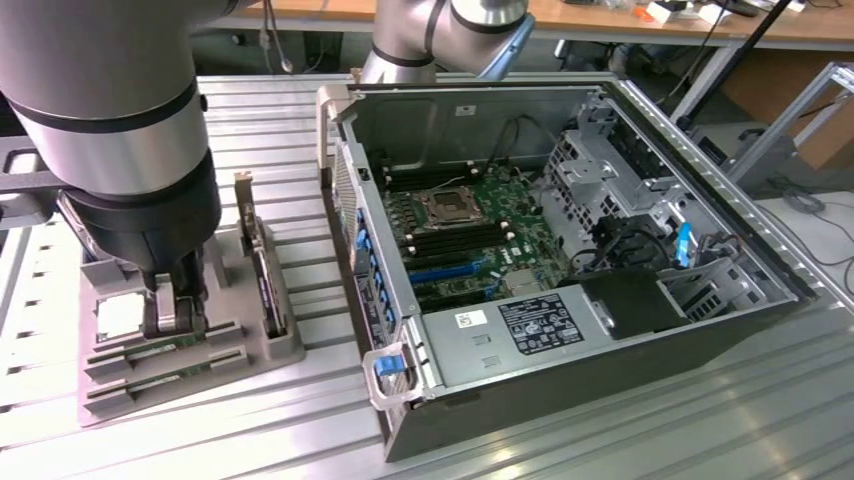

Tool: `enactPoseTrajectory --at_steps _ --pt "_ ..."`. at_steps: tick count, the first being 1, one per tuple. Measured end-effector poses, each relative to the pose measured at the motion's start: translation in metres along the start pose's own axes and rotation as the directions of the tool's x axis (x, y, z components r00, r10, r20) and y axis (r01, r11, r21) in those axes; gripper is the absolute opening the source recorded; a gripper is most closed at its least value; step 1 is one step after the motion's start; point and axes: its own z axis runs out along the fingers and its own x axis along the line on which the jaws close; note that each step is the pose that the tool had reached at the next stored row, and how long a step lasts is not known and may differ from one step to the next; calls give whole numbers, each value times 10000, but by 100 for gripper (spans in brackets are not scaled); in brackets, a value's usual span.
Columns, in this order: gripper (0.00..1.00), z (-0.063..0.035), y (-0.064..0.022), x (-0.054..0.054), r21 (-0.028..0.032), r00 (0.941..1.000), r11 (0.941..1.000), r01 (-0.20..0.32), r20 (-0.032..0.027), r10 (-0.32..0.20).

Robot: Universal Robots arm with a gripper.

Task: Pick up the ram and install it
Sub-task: 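Pick up the ram and move it above insertion slot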

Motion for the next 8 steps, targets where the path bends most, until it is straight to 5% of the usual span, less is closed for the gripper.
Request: enactPoseTrajectory --at_steps 8 --pt "36 47 113 0 -6 9997 9997 263 -11 -263"
